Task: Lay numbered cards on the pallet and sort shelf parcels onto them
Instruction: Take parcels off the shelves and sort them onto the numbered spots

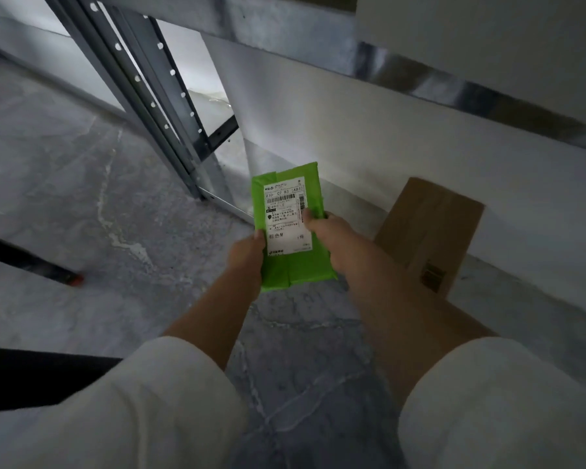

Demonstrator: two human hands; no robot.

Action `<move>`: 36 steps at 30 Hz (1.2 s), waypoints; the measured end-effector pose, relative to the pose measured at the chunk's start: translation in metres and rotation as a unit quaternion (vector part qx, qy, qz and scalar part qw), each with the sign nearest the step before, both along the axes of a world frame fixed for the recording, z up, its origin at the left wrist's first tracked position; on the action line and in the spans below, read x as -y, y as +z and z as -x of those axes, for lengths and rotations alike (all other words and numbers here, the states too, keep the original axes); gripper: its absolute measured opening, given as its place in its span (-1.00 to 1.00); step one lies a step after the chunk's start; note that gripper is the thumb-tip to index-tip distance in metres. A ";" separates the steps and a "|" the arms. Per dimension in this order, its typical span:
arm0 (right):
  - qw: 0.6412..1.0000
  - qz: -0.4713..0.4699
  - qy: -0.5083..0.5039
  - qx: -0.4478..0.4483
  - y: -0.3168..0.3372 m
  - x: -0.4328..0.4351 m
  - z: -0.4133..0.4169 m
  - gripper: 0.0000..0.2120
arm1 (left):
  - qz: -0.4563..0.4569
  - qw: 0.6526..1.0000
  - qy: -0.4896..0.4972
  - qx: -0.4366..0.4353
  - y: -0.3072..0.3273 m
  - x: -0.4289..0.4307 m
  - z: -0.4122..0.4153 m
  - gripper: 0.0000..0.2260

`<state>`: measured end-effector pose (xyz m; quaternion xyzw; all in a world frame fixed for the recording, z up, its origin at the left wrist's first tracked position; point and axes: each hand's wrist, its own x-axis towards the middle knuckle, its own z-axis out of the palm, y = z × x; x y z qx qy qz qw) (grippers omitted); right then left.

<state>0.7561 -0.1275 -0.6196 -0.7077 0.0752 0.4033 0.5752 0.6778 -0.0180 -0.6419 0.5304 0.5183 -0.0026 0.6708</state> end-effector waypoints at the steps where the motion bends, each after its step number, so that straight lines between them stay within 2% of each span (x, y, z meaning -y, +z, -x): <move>1: 1.000 0.010 0.001 0.008 0.002 0.003 0.006 -0.61 | -0.017 1.000 0.003 -0.008 0.003 0.005 0.006 -0.75; 6: 0.999 0.048 -0.008 0.024 0.022 0.008 0.043 -0.62 | -0.074 0.997 -0.001 -0.006 0.040 0.009 0.041 -0.75; 13: 0.996 0.064 0.051 0.028 0.109 0.002 0.081 -0.70 | -0.050 0.998 0.035 -0.018 0.115 0.011 0.094 -0.75; 16: 0.997 0.064 0.051 0.010 0.144 0.005 0.094 -0.68 | -0.081 0.996 0.025 -0.027 0.159 0.020 0.109 -0.69; 19: 0.998 0.058 0.033 0.001 0.171 0.015 0.110 -0.69 | -0.106 0.992 0.026 -0.057 0.199 0.026 0.123 -0.76; 23: 0.998 0.052 0.001 -0.030 0.223 0.045 0.136 -0.70 | -0.063 0.996 -0.017 -0.067 0.264 0.046 0.145 -0.86; 30: 0.994 0.035 -0.068 -0.081 0.322 0.086 0.200 -0.70 | -0.072 0.992 -0.081 -0.069 0.361 0.070 0.191 -0.87; 34: 0.994 0.019 -0.063 -0.083 0.359 0.113 0.228 -0.71 | -0.044 0.995 -0.067 -0.053 0.402 0.090 0.220 -0.80; 36: 0.996 0.011 -0.048 -0.072 0.374 0.126 0.243 -0.71 | -0.045 0.998 -0.026 -0.043 0.422 0.103 0.239 -0.88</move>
